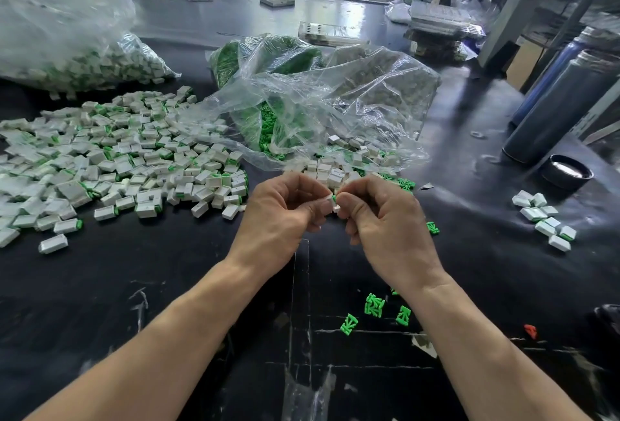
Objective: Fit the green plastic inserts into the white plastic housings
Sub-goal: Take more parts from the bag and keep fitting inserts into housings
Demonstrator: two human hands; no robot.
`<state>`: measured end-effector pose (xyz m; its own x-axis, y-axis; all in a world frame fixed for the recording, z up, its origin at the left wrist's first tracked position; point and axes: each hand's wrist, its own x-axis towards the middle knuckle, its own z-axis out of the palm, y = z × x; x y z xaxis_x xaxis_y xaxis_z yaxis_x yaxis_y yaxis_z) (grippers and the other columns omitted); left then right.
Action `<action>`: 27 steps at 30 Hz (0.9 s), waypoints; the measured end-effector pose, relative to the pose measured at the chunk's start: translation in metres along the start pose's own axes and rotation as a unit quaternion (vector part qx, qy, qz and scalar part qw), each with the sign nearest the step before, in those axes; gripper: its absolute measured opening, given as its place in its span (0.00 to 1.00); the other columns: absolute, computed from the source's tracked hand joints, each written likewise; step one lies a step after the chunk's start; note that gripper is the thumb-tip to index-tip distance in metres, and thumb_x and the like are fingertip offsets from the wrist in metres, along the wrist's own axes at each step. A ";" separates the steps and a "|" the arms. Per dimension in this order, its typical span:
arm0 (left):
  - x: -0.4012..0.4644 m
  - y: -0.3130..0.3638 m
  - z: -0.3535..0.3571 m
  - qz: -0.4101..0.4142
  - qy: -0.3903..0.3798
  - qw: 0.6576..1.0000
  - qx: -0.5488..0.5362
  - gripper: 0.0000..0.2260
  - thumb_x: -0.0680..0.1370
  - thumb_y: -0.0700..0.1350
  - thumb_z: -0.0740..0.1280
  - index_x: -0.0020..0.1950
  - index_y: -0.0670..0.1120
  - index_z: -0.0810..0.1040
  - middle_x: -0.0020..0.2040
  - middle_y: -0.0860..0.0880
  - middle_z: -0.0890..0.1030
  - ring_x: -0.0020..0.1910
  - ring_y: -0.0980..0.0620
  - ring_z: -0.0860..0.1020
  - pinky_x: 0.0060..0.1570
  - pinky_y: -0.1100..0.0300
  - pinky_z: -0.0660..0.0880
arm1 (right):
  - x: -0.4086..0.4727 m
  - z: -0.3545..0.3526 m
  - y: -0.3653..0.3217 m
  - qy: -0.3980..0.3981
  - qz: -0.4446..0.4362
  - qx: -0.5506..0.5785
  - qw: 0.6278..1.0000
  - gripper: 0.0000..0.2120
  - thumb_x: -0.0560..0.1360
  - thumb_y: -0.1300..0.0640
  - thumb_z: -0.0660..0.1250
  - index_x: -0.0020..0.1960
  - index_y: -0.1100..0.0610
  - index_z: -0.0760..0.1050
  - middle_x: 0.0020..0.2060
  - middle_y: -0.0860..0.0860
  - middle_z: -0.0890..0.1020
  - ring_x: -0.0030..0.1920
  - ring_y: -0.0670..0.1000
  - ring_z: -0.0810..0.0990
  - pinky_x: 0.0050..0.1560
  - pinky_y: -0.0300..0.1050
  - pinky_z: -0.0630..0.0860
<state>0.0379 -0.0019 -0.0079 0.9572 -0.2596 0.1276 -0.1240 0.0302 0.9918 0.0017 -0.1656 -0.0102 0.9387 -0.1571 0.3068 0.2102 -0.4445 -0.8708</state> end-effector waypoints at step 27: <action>-0.001 -0.001 0.011 -0.002 -0.035 0.999 -0.029 0.04 0.78 0.37 0.72 0.47 0.45 0.81 0.36 0.44 0.81 0.36 0.48 0.80 0.45 0.55 0.79 | -0.005 0.015 -0.013 -0.039 0.174 0.192 0.965 0.33 0.84 0.36 0.53 0.38 0.61 0.80 0.30 0.57 0.80 0.23 0.52 0.72 0.19 0.40 0.63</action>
<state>0.0340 -0.0126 -0.0087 0.9365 -0.3273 0.1259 -0.1038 0.0843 0.9910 -0.0016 -0.1461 -0.0064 0.9854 -0.1640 -0.0468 -0.0497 -0.0139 -0.9987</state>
